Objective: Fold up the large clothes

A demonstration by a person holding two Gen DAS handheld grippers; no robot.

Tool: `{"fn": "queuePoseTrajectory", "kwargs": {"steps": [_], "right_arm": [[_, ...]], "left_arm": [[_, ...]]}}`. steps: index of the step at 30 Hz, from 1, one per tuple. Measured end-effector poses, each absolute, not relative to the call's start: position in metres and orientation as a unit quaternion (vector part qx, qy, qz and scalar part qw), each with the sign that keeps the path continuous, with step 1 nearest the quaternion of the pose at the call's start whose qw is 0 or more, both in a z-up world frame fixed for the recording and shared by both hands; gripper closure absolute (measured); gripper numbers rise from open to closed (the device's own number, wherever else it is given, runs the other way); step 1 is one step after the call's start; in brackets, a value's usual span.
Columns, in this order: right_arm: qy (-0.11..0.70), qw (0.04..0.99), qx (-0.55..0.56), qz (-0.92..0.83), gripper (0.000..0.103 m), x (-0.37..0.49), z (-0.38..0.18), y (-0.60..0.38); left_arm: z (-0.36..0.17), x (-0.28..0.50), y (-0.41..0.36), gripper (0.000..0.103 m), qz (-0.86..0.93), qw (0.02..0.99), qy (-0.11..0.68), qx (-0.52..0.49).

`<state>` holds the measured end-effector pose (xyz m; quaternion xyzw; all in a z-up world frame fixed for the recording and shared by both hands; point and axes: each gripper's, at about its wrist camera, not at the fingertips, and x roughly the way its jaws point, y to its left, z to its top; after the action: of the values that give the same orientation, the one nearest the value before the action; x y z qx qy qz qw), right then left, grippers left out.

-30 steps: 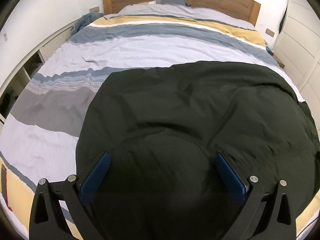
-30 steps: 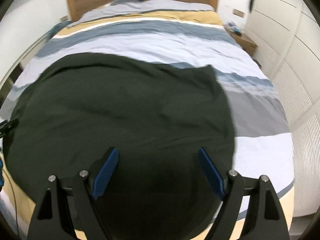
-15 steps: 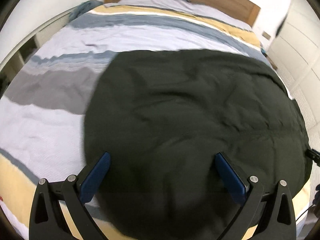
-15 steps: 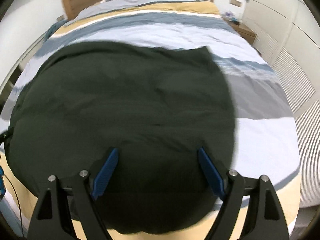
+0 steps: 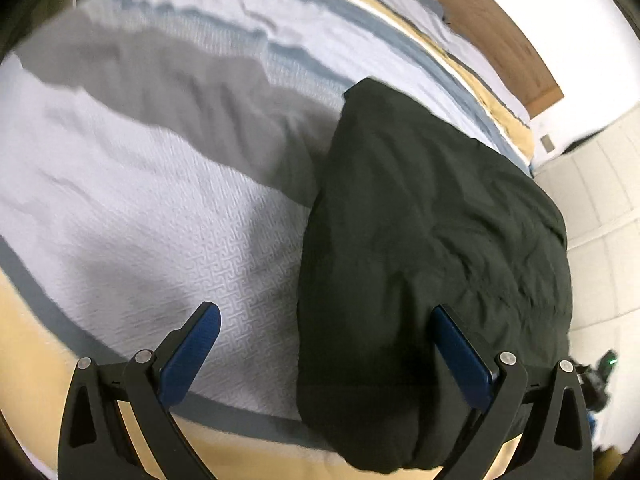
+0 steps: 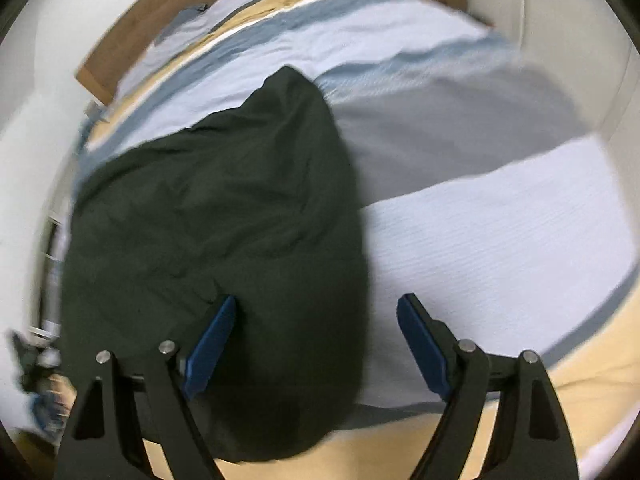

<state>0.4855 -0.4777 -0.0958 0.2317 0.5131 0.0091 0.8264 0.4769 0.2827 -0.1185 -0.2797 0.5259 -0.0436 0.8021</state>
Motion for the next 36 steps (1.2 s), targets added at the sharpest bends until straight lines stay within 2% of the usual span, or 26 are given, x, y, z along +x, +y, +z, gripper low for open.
{"fn": "queuePoseTrajectory", "kwargs": {"steps": [3,6,10,18,24,33,34,36], "right_arm": [[0.520,0.811,0.266,0.037,0.019,0.495,-0.113,-0.477],[0.534,0.793,0.289,0.057,0.007,0.506,-0.137,-0.478],[0.540,0.763,0.344,0.087,0.001,0.517,-0.169,-0.486],[0.529,0.710,0.424,0.189,0.000,0.541,-0.211,-0.476],[0.534,0.690,0.432,0.229,0.000,0.554,-0.225,-0.459],[0.539,0.707,0.412,0.199,0.000,0.553,-0.227,-0.441],[0.539,0.711,0.409,0.192,0.000,0.553,-0.227,-0.438],[0.546,0.711,0.402,0.188,0.000,0.556,-0.226,-0.431]], "left_arm": [[-0.137,0.494,0.286,0.001,-0.082,0.776,0.539,-0.317],[-0.154,0.512,0.283,0.001,-0.122,0.757,0.550,-0.332],[-0.171,0.533,0.277,0.001,-0.183,0.728,0.544,-0.375],[-0.196,0.557,0.255,0.001,-0.269,0.675,0.542,-0.422],[-0.203,0.561,0.243,0.001,-0.272,0.663,0.549,-0.429],[-0.191,0.558,0.209,0.001,-0.194,0.714,0.561,-0.372],[-0.188,0.558,0.204,0.002,-0.187,0.721,0.562,-0.360],[-0.182,0.557,0.198,0.021,-0.180,0.731,0.560,-0.344]]}}
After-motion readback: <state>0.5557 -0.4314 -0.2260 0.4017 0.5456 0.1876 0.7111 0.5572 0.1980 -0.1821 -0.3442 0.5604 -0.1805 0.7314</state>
